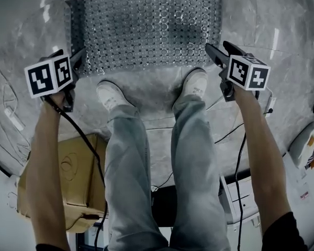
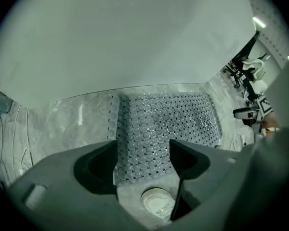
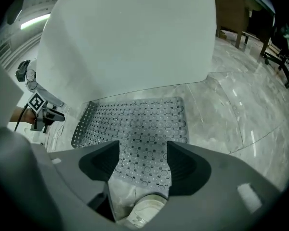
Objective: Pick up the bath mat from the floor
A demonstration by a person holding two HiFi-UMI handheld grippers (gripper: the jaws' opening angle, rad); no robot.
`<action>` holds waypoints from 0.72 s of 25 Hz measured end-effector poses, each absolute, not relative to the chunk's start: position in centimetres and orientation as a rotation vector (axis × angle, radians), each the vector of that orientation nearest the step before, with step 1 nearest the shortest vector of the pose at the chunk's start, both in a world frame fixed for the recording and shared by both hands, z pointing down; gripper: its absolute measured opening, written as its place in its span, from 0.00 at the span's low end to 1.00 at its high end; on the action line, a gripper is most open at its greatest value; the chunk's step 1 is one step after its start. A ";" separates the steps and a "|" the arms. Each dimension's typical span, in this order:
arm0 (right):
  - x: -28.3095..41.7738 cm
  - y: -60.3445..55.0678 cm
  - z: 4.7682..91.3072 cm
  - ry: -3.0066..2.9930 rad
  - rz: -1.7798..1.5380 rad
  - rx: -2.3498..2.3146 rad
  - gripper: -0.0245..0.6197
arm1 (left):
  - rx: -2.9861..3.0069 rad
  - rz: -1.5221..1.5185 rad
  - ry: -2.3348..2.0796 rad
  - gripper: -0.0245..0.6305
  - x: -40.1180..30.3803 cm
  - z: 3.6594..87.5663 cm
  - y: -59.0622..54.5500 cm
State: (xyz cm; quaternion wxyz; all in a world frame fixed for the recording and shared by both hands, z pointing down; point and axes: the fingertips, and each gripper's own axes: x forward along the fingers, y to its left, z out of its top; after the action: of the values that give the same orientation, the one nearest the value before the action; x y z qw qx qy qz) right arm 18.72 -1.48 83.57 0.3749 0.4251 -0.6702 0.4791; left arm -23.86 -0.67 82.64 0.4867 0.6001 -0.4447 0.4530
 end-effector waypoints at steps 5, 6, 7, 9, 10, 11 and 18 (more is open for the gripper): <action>20.7 -1.6 87.2 -1.651 1.297 1.126 0.55 | 1.397 1.136 -1.138 0.57 -26.5 85.7 -0.5; 21.1 -1.4 88.0 -1.635 1.301 1.124 0.55 | 1.384 1.137 -1.146 0.57 -26.9 86.3 -0.4; 21.5 -1.3 88.8 -1.623 1.298 1.115 0.55 | 1.373 1.140 -1.150 0.57 -27.3 86.9 -0.3; 22.0 -1.1 90.0 -1.611 1.281 1.093 0.56 | 1.358 1.158 -1.151 0.57 -27.9 88.2 0.0; 22.3 -1.1 90.6 -1.608 1.274 1.088 0.56 | 1.355 1.171 -1.146 0.58 -28.2 88.9 0.1; 22.6 -1.0 91.1 -1.604 1.270 1.086 0.57 | 1.354 1.183 -1.140 0.59 -28.4 89.6 0.2; 24.5 -1.4 94.5 -1.573 1.213 1.038 0.57 | 1.340 1.214 -1.115 0.62 -29.6 94.1 1.2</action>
State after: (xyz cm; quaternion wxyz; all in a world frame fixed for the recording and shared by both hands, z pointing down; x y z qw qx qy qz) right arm 24.55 -1.45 94.51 0.4352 0.4168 -0.6320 0.4872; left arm -29.58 1.16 94.10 0.4870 0.5508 -0.4585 0.4992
